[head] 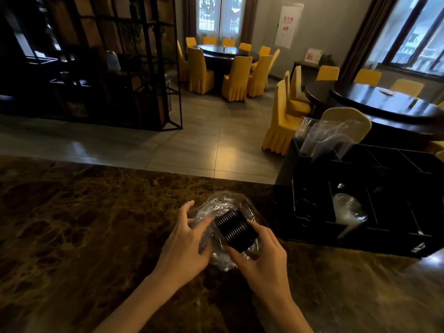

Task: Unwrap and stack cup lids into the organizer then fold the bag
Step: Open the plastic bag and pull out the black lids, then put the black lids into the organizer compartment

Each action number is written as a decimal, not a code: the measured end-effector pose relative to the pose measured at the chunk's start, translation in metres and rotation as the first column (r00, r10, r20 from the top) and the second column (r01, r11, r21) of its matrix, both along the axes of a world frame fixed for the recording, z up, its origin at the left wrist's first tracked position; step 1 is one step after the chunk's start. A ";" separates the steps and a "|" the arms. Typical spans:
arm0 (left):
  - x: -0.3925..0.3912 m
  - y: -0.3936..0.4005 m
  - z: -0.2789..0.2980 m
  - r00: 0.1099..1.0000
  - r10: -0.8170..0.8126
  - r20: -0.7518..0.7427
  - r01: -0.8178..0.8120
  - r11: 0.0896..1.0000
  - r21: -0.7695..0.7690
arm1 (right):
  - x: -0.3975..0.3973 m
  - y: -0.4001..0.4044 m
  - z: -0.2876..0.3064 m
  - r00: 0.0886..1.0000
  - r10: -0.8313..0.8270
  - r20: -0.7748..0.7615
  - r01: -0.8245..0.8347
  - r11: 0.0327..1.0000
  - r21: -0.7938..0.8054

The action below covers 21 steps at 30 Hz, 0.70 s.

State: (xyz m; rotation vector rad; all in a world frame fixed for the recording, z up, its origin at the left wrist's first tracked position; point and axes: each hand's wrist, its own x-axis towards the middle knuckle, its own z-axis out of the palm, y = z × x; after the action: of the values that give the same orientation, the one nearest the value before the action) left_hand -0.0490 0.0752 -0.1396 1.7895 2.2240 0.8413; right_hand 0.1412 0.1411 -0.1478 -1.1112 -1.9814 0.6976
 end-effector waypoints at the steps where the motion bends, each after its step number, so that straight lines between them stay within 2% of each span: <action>1: 0.000 -0.002 0.003 1.000 0.012 0.009 -0.012 1.000 -0.007 | 0.001 -0.002 0.003 1.000 0.008 -0.008 -0.008 1.000 0.010; 7: 0.003 -0.018 0.024 0.993 0.106 0.044 -0.106 0.994 0.009 | 0.007 -0.021 0.022 0.996 0.048 -0.080 -0.045 0.998 0.050; 13: 0.015 -0.042 0.053 0.995 0.065 0.080 -0.079 0.980 0.183 | 0.009 -0.040 0.045 0.991 0.066 -0.114 -0.053 0.992 0.118; 17: 0.026 -0.052 0.069 0.960 -0.035 0.279 -0.035 0.970 0.241 | 0.010 -0.050 0.059 0.983 0.091 -0.158 -0.068 0.987 0.146; 21: 0.035 -0.058 0.076 0.775 -0.163 0.610 0.033 0.975 0.219 | 0.014 -0.060 0.070 0.975 0.104 -0.199 -0.068 0.981 0.182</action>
State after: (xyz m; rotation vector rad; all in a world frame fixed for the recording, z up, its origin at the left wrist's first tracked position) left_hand -0.0140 0.0168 -0.0634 1.3818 1.6392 1.4241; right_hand 0.1553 0.0809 -0.0774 -0.8180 -1.8802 0.6433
